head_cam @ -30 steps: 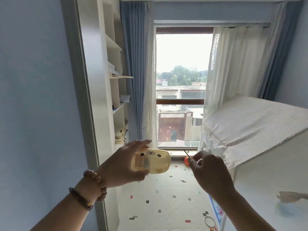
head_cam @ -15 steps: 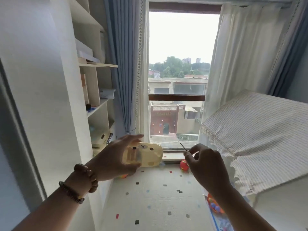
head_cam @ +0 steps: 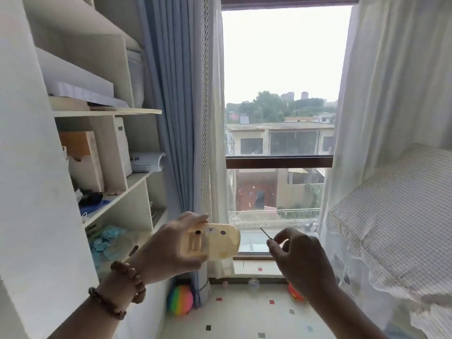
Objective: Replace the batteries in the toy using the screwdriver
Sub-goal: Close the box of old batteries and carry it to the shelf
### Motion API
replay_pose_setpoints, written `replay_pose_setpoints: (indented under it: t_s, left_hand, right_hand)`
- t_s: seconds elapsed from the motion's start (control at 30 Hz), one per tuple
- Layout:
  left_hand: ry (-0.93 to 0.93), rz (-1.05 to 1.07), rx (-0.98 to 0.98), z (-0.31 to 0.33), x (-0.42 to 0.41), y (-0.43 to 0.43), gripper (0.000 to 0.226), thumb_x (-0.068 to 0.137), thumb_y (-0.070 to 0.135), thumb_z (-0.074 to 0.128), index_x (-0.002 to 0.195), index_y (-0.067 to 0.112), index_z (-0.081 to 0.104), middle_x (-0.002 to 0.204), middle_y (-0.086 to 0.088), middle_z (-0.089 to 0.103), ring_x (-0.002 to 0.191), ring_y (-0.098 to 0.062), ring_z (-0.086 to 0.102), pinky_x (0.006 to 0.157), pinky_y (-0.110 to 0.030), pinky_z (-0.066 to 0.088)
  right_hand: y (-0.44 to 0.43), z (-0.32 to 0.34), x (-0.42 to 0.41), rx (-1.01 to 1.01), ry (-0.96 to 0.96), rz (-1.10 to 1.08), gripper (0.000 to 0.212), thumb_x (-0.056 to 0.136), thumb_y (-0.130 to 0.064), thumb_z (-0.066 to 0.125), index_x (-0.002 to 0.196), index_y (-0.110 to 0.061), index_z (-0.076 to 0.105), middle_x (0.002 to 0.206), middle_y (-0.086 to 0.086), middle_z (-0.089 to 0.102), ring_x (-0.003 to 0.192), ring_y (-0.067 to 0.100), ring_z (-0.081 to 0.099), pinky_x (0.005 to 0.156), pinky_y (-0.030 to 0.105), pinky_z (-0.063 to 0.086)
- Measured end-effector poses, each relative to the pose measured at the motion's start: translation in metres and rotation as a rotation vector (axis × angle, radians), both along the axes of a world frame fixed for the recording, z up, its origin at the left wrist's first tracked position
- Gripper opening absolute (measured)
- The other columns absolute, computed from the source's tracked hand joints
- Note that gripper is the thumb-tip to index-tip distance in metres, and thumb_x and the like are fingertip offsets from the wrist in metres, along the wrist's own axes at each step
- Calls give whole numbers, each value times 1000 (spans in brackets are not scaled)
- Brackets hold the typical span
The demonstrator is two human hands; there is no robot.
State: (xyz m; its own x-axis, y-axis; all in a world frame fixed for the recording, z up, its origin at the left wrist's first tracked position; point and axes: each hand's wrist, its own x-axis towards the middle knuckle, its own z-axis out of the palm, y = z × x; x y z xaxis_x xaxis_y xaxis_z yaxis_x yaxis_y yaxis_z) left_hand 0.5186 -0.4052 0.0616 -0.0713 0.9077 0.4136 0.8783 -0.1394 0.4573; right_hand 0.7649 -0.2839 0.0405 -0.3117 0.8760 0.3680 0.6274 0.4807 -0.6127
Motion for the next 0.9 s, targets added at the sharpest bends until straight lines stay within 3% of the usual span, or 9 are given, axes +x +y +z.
replay_pose_setpoints:
  t_s: [0.17,0.33,0.5,0.63,0.77,0.9]
  left_hand:
    - [2,46,18,1,-55,102,78,70,40,79,141,27,49,123,26,56,110,5,57,91,-12,49]
    - [-23,79,-9,-8,-119,191,78,70,41,77,141,25,50,124,23,57,111,4,58,93,-14,50]
    - [-64,94,-14,-24,-200,283,81,69,37,79,142,24,48,126,23,56,115,6,55,95,-7,43]
    - [-68,137,-32,-21,-262,343,80,72,34,82,143,24,47,126,23,56,116,6,54,98,-13,47]
    - [-71,193,-56,-14,-320,383,82,73,36,81,146,26,43,128,26,54,117,10,52,96,-8,44]
    - [-84,286,-56,-14,-369,405,81,75,36,80,146,26,43,127,28,52,117,11,50,96,-12,47]
  right_hand:
    - [118,-2,-67,-21,-47,42,18,85,-47,63,85,-29,67,72,-4,74,73,19,70,71,34,57]
    - [213,-6,-138,-13,-72,85,21,85,-49,62,84,-28,66,69,-5,72,68,18,68,69,36,57]
    - [310,-13,-218,10,-63,101,20,86,-47,64,85,-27,68,72,-4,73,68,18,68,68,35,58]
    - [376,-7,-282,14,-77,121,22,85,-48,62,85,-27,67,74,-4,73,69,19,69,68,36,57]
    - [432,-3,-346,-1,-49,150,18,85,-47,63,81,-29,66,68,-4,72,67,19,67,64,33,55]
    - [477,-7,-418,-11,-67,239,17,85,-46,65,80,-30,66,58,-5,68,63,18,66,64,34,55]
